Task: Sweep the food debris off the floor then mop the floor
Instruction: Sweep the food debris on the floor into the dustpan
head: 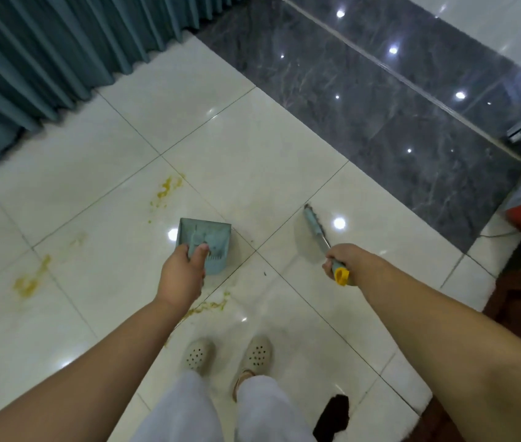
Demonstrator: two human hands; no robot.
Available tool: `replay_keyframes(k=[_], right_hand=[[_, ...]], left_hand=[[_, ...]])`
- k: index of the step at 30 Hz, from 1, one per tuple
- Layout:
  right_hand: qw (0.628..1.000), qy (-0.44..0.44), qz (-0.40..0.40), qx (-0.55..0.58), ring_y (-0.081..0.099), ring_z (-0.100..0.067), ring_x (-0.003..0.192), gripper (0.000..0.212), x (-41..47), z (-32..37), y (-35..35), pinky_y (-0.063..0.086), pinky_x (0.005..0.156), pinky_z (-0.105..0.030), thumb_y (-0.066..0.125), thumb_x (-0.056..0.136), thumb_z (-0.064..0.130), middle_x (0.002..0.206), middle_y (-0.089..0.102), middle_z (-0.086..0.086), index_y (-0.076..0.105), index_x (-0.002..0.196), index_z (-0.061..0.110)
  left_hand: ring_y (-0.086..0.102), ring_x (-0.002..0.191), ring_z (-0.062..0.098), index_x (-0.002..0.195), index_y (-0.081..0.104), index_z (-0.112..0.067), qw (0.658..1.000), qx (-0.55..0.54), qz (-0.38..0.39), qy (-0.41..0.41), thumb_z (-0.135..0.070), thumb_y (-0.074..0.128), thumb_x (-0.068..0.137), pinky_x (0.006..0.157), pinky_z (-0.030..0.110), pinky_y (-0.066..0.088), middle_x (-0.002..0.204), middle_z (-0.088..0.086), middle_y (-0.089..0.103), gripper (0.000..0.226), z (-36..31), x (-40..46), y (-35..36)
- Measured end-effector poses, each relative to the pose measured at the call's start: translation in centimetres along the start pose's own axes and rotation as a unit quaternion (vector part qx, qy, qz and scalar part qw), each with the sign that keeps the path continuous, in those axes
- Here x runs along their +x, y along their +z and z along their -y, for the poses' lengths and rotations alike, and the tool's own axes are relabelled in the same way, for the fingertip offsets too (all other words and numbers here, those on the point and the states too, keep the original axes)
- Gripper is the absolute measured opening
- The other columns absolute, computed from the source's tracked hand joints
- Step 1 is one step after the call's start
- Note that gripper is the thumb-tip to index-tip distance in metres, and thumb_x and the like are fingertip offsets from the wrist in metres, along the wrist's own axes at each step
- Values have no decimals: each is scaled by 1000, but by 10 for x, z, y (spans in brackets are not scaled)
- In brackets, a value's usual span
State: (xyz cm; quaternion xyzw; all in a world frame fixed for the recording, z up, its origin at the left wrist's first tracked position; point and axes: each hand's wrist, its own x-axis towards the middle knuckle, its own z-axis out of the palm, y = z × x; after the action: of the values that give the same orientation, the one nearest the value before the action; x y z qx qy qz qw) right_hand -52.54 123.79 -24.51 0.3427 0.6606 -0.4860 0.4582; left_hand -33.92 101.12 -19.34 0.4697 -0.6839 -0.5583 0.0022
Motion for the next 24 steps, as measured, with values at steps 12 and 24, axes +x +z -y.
replay_keyframes(k=[12, 24], right_hand=[[980, 36, 26, -193, 42, -12, 51, 22, -23, -60, 91, 40, 36, -15, 40, 98, 5, 74, 46, -11, 48, 118, 2], [956, 81, 93, -266, 39, -12, 50, 11, -82, -178, 169, 38, 36, -14, 42, 96, 4, 75, 44, -10, 49, 89, 2]], left_hand=[[45, 53, 20, 76, 49, -16, 996, -17, -79, -28, -35, 46, 96, 51, 28, 37, 68, 7, 51, 28, 42, -10, -46], [43, 52, 19, 78, 50, -16, 990, -69, -122, -34, -35, 47, 96, 52, 30, 37, 67, 6, 50, 26, 114, -66, -124]])
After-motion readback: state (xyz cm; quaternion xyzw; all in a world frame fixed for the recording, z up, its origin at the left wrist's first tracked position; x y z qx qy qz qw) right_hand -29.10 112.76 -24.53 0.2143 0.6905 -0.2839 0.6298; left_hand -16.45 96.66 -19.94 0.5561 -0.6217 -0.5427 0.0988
